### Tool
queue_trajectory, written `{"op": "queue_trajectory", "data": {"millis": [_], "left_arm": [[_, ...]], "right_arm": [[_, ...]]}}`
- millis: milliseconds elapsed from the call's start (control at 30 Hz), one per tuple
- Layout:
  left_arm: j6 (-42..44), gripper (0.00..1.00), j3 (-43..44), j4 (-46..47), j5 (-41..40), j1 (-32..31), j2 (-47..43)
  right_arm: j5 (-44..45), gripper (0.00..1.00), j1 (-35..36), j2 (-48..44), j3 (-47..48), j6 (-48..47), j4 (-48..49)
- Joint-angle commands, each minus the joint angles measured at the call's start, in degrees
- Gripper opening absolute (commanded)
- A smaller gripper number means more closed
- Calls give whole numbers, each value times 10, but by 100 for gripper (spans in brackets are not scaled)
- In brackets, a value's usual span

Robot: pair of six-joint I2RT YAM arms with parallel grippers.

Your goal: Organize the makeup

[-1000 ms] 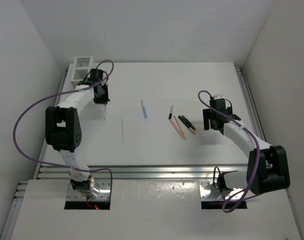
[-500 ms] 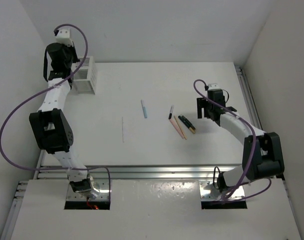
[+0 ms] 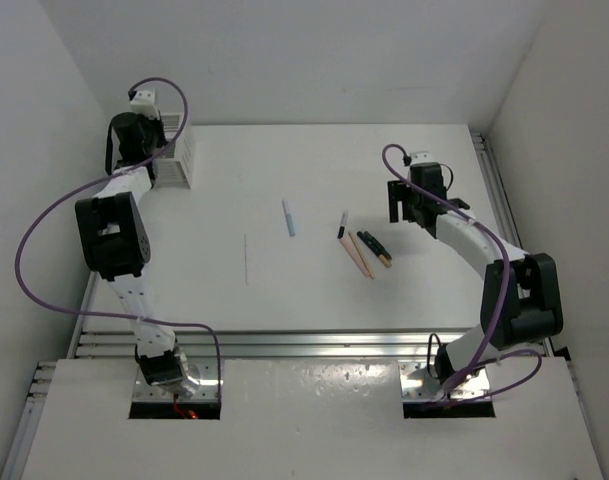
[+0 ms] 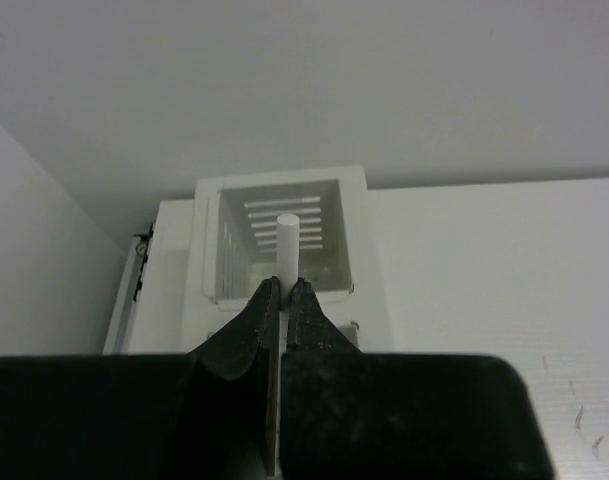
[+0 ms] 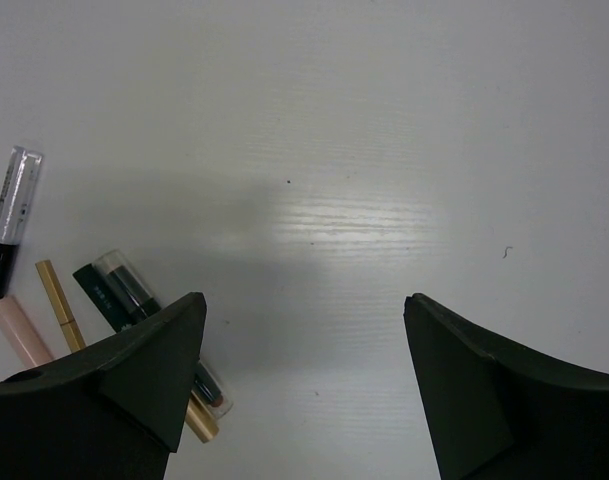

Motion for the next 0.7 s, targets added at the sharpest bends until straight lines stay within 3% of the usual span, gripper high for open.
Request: {"op": "queue_trajectory", "data": {"millis": [0,67,100,133,267,433,533,567,667], "left_arm": [[18,0,-31,73,11,4,-21],[18,3,-39,65,11,9,-21],[18,11,-47,65,16,9,-21],[18,34,-52,58,16,9,-27],[18,54,-74,46,8,19,-45],[24,57,-56,0,3,25,-67],[29,57,-14,-58,3,25,-80],[29,57,-1,-77,3,25,-80],[52,57,24,-142,14,25,-101]], "right_arm": [[20,81,13,-4,24,-4,-4],[24,82,13,-5,26,-5,-11],[28,82,15,-4,26,-3,-14],[32,84,19,-6,25,-1,-19],[38,88,31,-6,18,-2,-22],[34,90,34,13,52,10,-69],[0,79,35,43,103,3,-142],[-39,66,34,58,112,-4,-164],[-86,46,35,96,150,-14,-213]]}}
